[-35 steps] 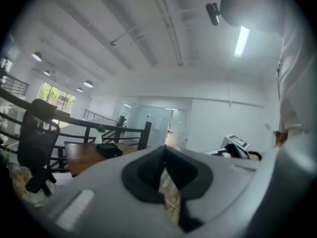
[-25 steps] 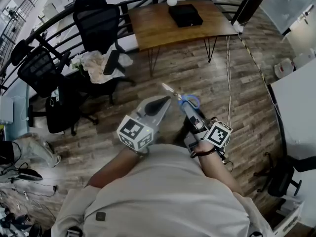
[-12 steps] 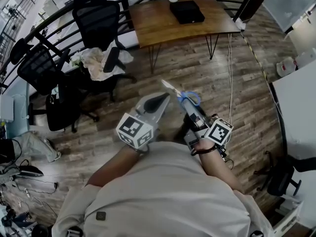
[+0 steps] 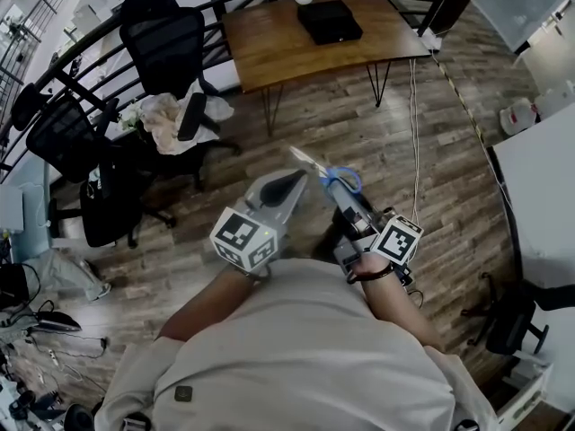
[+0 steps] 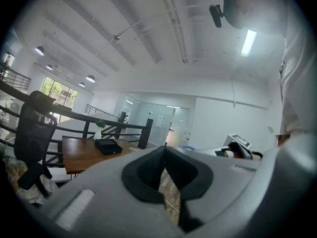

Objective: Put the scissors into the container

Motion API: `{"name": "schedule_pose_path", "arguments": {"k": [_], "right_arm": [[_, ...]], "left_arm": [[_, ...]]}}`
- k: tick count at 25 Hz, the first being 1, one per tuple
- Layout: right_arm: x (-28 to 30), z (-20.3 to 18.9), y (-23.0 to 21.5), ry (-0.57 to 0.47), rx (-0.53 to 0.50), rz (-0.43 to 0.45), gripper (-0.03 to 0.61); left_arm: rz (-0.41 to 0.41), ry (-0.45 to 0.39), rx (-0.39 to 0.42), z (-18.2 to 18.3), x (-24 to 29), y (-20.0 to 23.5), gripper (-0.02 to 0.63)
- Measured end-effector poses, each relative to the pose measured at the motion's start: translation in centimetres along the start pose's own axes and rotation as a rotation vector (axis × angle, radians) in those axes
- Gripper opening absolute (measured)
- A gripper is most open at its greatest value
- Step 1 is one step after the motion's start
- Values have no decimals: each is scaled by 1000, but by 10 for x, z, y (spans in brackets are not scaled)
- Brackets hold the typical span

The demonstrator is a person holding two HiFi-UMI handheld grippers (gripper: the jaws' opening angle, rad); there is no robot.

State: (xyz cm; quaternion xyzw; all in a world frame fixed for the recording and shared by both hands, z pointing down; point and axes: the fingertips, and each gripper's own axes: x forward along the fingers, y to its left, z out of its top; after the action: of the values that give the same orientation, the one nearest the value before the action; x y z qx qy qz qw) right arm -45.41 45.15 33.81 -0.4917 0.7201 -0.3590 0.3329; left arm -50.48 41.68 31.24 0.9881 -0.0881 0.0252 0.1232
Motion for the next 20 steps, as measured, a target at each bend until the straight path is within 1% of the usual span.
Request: {"name": "schedule_pose_path", "arguments": {"k": [7, 9, 11, 16, 20], "right_arm": [[-3, 45, -30, -1, -1, 5, 58], [-5, 60, -44, 1, 15, -1, 58], [-8, 78, -58, 1, 30, -6, 58], [-11, 124, -83, 9, 30, 3, 58], [-26, 159, -103, 6, 39, -2, 58]], "left_arm": [[-11, 9, -16, 0, 58, 4, 3], [-12, 9, -22, -1, 78, 5, 3], [-13, 11, -20, 0, 101, 4, 3], [-5, 9, -18, 6, 155, 7, 3], [-11, 15, -11, 8, 198, -4, 3]]}}
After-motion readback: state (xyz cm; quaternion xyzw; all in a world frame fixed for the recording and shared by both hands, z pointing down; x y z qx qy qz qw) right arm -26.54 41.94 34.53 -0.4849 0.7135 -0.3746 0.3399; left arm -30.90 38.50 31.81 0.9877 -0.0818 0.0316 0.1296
